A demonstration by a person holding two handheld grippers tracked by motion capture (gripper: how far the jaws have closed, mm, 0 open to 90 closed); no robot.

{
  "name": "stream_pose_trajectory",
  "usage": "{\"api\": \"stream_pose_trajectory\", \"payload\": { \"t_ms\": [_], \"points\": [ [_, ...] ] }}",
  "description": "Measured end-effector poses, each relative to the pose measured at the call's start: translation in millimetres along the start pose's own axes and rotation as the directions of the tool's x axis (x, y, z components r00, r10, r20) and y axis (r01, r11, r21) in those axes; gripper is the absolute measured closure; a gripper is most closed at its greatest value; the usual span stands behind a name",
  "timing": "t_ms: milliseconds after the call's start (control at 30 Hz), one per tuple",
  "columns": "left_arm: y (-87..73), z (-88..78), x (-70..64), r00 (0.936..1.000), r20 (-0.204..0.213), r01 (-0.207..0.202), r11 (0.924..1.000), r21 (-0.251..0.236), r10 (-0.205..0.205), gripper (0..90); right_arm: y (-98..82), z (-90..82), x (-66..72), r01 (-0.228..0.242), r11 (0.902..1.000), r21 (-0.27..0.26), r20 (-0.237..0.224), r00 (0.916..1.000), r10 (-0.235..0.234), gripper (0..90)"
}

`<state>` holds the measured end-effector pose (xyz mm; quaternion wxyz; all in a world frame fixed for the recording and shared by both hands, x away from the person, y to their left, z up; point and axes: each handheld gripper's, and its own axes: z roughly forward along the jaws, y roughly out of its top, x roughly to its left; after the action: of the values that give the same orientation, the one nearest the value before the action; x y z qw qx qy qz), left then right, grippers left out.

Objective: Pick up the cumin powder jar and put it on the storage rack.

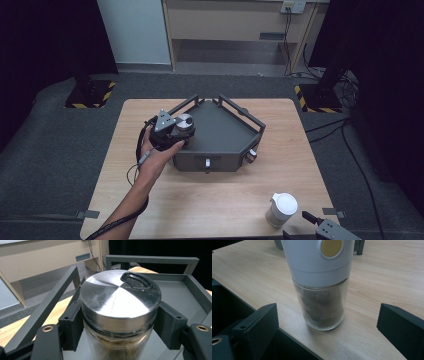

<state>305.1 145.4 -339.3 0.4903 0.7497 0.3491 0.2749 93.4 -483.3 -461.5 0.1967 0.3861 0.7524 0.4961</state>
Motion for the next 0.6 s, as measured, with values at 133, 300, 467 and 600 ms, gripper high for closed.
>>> {"api": "stream_pose_trajectory", "payload": {
  "t_ms": [133,300,467,600],
  "points": [
    [2.2,0.6,-3.0,0.9995,-0.010,-0.029,0.9995,0.014,0.029,29.6,0.3,0.6,0.1,0.001,1.0000,0.003,-0.001,1.0000,-0.001,4.2],
    [1.1,0.4,-3.7,0.9996,-0.013,-0.026,0.9996,0.010,0.027,29.6,0.4,0.6,0.3,0.002,1.0000,0.004,-0.002,1.0000,-0.002,4.2],
    [2.8,0.4,-3.6,0.9995,-0.013,-0.028,0.9995,0.016,0.028,29.5,0.4,0.3,0.3,0.001,1.0000,0.003,-0.001,1.0000,-0.001,4.2],
    [4.0,0.3,-4.1,0.9995,-0.014,-0.030,0.9994,0.019,0.030,29.5,0.3,-0.3,0.2,0.002,1.0000,0.000,-0.001,1.0000,-0.002,4.2]
  ]
}}
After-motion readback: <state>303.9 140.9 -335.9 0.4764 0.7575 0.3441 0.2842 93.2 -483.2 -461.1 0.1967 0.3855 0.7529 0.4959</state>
